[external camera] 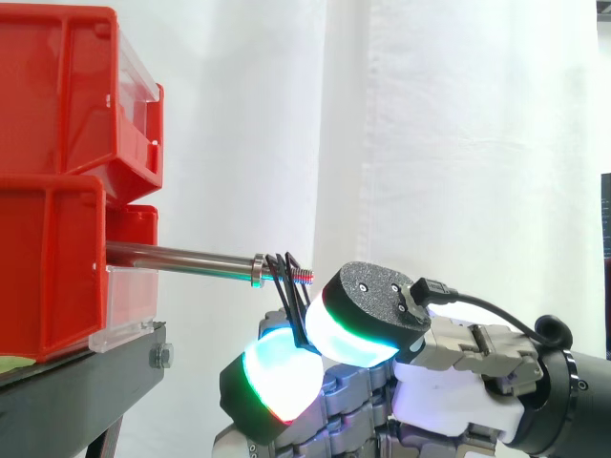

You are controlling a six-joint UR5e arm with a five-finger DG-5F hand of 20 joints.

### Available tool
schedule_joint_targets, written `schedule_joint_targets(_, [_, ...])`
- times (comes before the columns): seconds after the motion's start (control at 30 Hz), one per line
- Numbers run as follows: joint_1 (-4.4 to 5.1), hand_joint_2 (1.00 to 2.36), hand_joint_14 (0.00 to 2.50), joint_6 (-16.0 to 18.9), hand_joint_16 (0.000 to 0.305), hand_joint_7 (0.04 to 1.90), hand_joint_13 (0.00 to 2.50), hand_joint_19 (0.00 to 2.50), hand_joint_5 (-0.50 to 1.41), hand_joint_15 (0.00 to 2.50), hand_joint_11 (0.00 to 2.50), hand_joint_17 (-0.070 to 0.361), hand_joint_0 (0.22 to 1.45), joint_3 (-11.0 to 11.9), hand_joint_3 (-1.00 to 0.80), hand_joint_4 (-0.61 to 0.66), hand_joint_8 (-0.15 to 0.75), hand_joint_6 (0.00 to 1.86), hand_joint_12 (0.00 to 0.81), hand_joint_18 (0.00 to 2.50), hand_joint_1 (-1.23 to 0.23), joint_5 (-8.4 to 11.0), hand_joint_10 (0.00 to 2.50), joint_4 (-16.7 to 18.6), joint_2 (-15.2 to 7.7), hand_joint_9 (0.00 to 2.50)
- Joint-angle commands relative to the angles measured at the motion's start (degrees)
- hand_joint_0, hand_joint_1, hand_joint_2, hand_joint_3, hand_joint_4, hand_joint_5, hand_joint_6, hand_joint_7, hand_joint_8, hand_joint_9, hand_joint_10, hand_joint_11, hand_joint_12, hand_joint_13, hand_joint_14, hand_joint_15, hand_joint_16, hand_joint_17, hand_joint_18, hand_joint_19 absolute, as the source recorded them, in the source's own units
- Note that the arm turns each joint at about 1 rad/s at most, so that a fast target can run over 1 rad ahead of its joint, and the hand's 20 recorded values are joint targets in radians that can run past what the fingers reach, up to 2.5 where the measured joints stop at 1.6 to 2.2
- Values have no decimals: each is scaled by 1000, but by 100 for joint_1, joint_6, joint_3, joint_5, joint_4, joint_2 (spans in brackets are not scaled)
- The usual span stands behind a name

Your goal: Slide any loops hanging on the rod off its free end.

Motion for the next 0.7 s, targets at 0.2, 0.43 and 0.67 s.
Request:
schedule_joint_targets(0.2, [-48, 1001, 3, -18, 64, 1067, 875, 401, -137, 111, 103, 145, 587, -7, 38, 106, 405, 900, 401, 1080, -676, -52, 4, -248, 153, 821])
schedule_joint_targets(0.43, [-92, 1001, 5, -141, 64, 1078, 881, 404, -135, 119, 114, 144, 592, -7, 46, 76, 401, 899, 398, 1081, -684, -52, 5, -573, 311, 833])
schedule_joint_targets(0.67, [-127, 1024, 3, -193, 64, 1084, 884, 402, -133, 120, 115, 145, 586, -121, 45, 61, 401, 898, 399, 1086, -684, -44, 3, -934, 487, 835])
